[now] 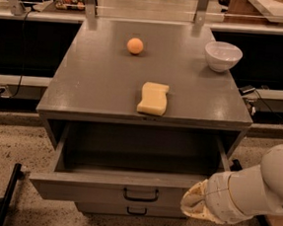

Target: Close top drawer

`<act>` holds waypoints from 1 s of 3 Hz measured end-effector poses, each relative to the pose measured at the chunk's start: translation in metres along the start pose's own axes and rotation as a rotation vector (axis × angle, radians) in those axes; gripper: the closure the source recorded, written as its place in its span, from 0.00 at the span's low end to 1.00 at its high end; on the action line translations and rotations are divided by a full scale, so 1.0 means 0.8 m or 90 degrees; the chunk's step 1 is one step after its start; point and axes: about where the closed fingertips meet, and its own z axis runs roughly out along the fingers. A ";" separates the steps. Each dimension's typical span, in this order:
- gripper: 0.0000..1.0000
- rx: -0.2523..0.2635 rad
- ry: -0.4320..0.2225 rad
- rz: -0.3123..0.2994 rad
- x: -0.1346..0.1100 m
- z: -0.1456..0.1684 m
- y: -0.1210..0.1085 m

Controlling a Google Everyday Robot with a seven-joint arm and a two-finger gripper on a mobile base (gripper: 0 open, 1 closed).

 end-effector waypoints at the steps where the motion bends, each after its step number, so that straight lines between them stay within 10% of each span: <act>1: 1.00 0.012 -0.024 0.023 0.012 0.033 0.006; 3: 1.00 0.060 -0.072 0.028 0.042 0.126 0.007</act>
Offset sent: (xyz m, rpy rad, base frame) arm 0.0162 0.0266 -0.1274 0.1365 -0.0746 -0.0931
